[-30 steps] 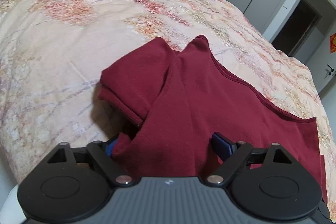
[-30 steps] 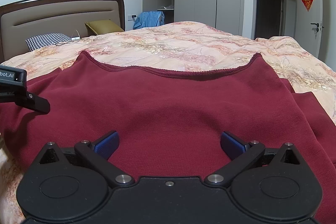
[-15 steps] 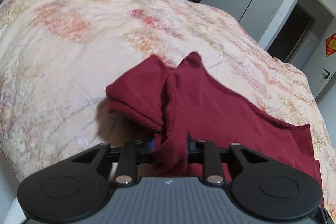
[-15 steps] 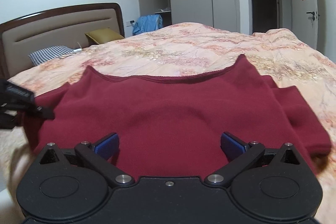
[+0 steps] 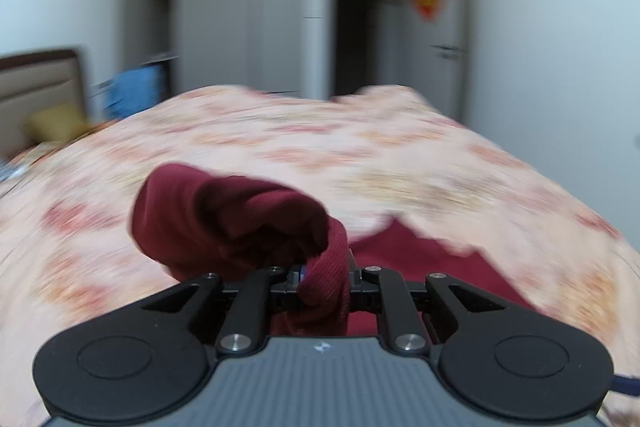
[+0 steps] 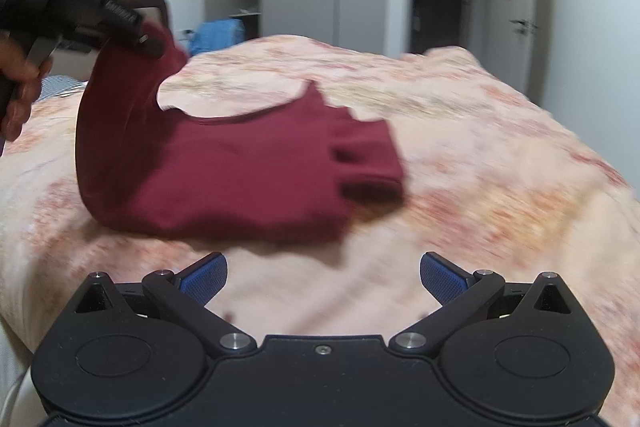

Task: Fold small clothes
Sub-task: 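Fold the side edge over the middle with the left tool and open it, then grasp the other side edge with the right tool and fold it over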

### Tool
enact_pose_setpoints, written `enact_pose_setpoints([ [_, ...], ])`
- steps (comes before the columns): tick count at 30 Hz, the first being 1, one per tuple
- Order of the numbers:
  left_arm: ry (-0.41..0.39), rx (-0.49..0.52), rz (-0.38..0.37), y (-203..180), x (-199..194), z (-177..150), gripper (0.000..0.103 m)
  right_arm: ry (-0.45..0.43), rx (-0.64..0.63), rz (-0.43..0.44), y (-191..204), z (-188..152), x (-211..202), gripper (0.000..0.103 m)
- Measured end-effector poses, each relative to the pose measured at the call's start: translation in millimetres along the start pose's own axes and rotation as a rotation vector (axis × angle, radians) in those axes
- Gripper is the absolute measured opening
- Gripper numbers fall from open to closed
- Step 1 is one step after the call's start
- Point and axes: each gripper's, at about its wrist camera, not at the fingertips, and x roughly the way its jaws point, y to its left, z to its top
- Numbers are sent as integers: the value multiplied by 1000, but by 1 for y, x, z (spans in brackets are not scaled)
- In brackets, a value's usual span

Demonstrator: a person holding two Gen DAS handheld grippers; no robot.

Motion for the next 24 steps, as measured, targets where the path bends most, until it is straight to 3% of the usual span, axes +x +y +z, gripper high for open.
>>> enact_pose_setpoints([
  [5, 59, 55, -165, -66, 22, -19, 17, 23, 52, -80, -24, -14, -15, 103],
  [8, 132, 54, -193, -84, 35, -38, 17, 28, 87, -108, -41, -22, -24, 103],
  [11, 164, 10, -206, -78, 38, -47, 20, 38, 93, -130, -50, -28, -30, 103],
  [14, 180, -52, -264, -65, 36, -48, 37, 51, 101, -137, -56, -32, -30, 103],
  [16, 187, -94, -308, -57, 33, -48, 56, 60, 112, -142, -59, -33, -29, 103],
  [18, 196, -136, -347, -50, 27, -51, 67, 62, 126, -147, -60, -33, -26, 103],
  [24, 184, -276, -406, -16, -2, -55, 89, 37, 162, -127, -59, -24, -24, 103],
])
